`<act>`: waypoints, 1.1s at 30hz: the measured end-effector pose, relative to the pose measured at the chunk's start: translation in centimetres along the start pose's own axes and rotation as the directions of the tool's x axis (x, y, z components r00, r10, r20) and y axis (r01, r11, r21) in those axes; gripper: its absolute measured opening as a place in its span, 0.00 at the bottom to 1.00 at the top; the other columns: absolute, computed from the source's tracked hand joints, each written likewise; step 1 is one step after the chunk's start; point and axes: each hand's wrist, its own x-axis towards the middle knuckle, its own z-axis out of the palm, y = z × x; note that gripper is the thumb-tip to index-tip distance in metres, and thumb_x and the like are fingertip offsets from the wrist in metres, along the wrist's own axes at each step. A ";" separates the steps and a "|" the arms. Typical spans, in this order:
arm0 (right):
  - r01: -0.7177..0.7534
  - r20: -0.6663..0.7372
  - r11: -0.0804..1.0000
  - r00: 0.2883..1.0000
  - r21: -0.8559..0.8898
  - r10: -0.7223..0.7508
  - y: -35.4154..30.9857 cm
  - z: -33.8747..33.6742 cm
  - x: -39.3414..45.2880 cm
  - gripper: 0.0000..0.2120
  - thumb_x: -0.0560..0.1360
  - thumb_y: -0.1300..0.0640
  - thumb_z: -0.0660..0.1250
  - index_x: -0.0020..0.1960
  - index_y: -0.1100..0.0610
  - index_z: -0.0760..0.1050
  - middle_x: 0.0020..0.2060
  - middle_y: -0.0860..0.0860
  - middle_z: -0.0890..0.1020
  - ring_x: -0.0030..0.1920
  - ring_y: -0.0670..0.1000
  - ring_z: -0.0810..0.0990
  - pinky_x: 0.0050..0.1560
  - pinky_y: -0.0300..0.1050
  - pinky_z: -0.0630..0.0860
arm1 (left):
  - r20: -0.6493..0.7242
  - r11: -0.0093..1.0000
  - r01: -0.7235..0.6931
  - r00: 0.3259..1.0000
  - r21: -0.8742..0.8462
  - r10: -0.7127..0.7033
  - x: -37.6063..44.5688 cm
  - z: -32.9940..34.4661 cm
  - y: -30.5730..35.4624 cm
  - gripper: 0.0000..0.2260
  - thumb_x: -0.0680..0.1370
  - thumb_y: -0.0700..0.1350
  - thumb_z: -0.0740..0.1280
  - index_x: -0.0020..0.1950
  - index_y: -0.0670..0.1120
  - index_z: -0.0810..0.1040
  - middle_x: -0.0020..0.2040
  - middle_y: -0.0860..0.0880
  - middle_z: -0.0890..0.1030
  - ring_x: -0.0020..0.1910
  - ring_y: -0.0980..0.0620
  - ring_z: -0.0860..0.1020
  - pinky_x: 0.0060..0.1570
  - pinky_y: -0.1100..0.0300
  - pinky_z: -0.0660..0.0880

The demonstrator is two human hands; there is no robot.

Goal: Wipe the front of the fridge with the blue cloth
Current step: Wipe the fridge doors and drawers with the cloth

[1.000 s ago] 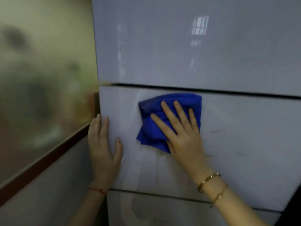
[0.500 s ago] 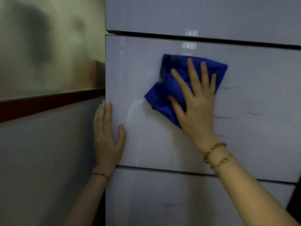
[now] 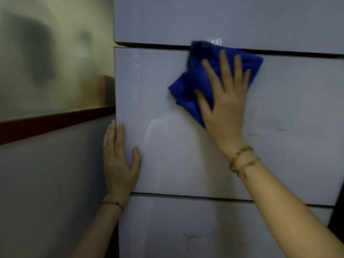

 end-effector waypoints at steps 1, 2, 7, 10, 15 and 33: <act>0.056 0.019 0.998 0.998 0.007 -0.057 -0.7 0.3 -0.6 0.24 0.80 0.47 0.59 0.74 0.52 0.64 0.75 0.56 0.62 0.77 0.61 0.55 0.78 0.59 0.47 | 0.009 1.000 0.002 1.000 0.006 -0.002 0.0 -0.1 0.1 0.27 0.80 0.46 0.58 0.77 0.38 0.58 0.78 0.41 0.59 0.79 0.46 0.56 0.79 0.56 0.53; 0.112 0.058 0.994 0.992 0.017 -0.113 -1.2 0.5 -2.4 0.24 0.79 0.46 0.60 0.74 0.52 0.65 0.75 0.56 0.62 0.77 0.61 0.55 0.78 0.59 0.48 | 0.017 1.000 -0.003 1.000 0.011 0.003 0.1 -0.2 0.3 0.27 0.80 0.46 0.59 0.78 0.38 0.58 0.79 0.41 0.58 0.79 0.47 0.56 0.79 0.55 0.53; 0.311 0.294 0.950 0.912 -0.034 -0.288 1.3 -1.5 -16.7 0.28 0.76 0.49 0.61 0.75 0.49 0.59 0.77 0.52 0.57 0.78 0.57 0.52 0.77 0.55 0.50 | -0.003 0.996 -0.051 0.999 0.068 0.052 1.3 -0.1 2.4 0.27 0.80 0.47 0.60 0.77 0.39 0.60 0.79 0.41 0.57 0.79 0.44 0.55 0.79 0.53 0.54; 0.188 0.301 0.975 0.942 -0.116 -0.146 5.4 -3.7 -17.5 0.32 0.75 0.51 0.59 0.76 0.48 0.54 0.79 0.50 0.49 0.79 0.55 0.47 0.78 0.53 0.46 | -0.023 0.994 -0.086 0.996 0.066 0.088 2.2 0.5 3.5 0.26 0.80 0.47 0.61 0.76 0.38 0.61 0.78 0.39 0.59 0.79 0.42 0.56 0.79 0.52 0.54; -0.245 0.006 0.969 0.970 -0.024 0.245 6.1 -3.5 -5.5 0.24 0.80 0.51 0.58 0.75 0.54 0.61 0.77 0.58 0.56 0.77 0.62 0.50 0.77 0.61 0.46 | -0.032 0.995 -0.071 0.997 0.073 0.073 2.3 1.2 3.9 0.26 0.80 0.46 0.60 0.76 0.37 0.61 0.78 0.39 0.59 0.79 0.41 0.55 0.76 0.40 0.57; -0.078 0.053 0.997 0.995 -0.013 0.079 6.4 -3.4 -7.0 0.27 0.78 0.44 0.60 0.74 0.52 0.62 0.76 0.56 0.59 0.78 0.61 0.51 0.78 0.58 0.46 | -0.058 0.991 -0.094 0.993 0.090 0.100 1.9 1.9 3.7 0.27 0.80 0.45 0.59 0.77 0.37 0.60 0.78 0.39 0.59 0.79 0.40 0.54 0.78 0.42 0.56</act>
